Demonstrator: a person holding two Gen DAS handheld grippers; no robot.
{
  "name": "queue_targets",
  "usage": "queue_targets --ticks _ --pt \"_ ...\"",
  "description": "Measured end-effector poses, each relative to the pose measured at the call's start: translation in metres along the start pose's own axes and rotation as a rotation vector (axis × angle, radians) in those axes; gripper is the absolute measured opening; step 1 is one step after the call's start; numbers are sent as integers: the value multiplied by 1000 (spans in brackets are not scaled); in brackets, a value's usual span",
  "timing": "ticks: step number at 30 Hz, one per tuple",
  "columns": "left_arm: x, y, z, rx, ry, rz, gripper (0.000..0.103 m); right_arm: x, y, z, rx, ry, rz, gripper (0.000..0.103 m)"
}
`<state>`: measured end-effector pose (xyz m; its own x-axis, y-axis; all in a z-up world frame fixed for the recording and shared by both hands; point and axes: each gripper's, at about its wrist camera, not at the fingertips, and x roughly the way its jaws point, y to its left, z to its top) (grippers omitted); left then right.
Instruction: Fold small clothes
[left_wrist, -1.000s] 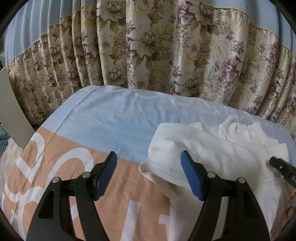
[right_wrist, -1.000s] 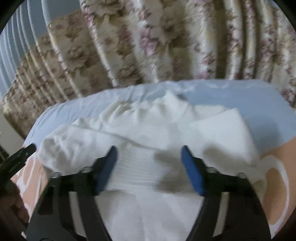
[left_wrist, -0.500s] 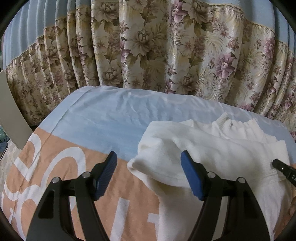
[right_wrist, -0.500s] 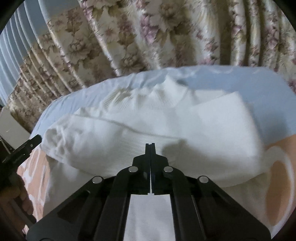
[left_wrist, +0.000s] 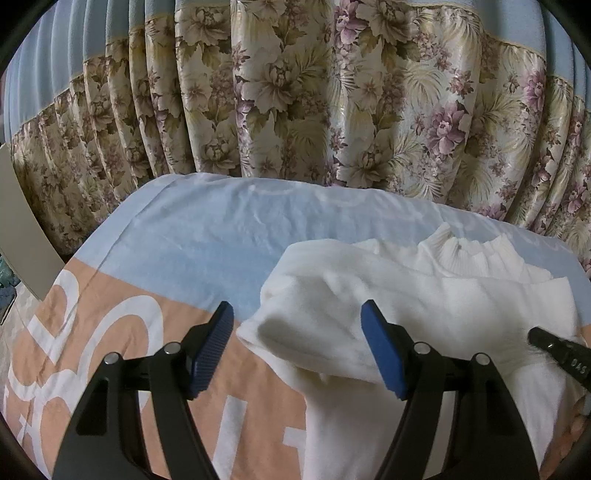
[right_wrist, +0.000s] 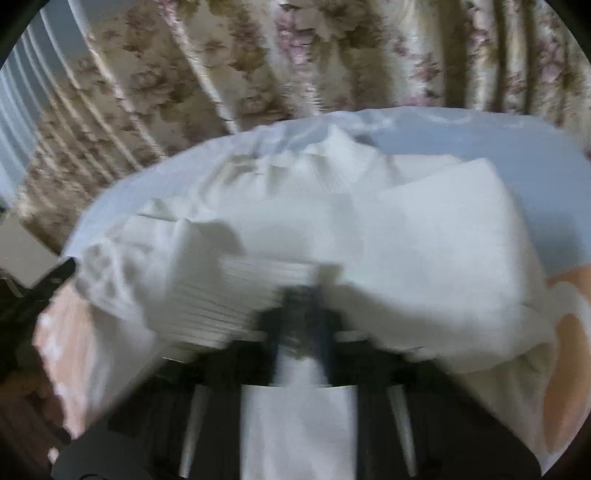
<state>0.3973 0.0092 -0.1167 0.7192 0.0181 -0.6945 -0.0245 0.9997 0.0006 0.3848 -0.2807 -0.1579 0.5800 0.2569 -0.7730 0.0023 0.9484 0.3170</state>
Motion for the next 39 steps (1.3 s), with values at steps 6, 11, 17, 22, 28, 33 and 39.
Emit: queue_targets --ticks 6,11,17,22,28,33,39 --pt "2 -1 2 4 0 6 72 -23 -12 16 -7 -77 -57 2" --pt "4 -5 1 6 8 -2 72 -13 -14 13 -20 -27 -75 1" --pt "5 -6 2 12 9 5 72 -15 -28 14 24 -36 -99 4" --pt "5 -8 2 17 7 5 72 -9 -15 8 -7 -31 -95 53" --pt "4 -8 2 17 7 6 72 6 -10 5 11 7 -88 17" --pt "4 -7 2 14 9 4 72 -9 -15 12 12 -47 -59 5" --pt "6 -6 3 11 14 12 72 -41 -49 33 0 -131 -228 5"
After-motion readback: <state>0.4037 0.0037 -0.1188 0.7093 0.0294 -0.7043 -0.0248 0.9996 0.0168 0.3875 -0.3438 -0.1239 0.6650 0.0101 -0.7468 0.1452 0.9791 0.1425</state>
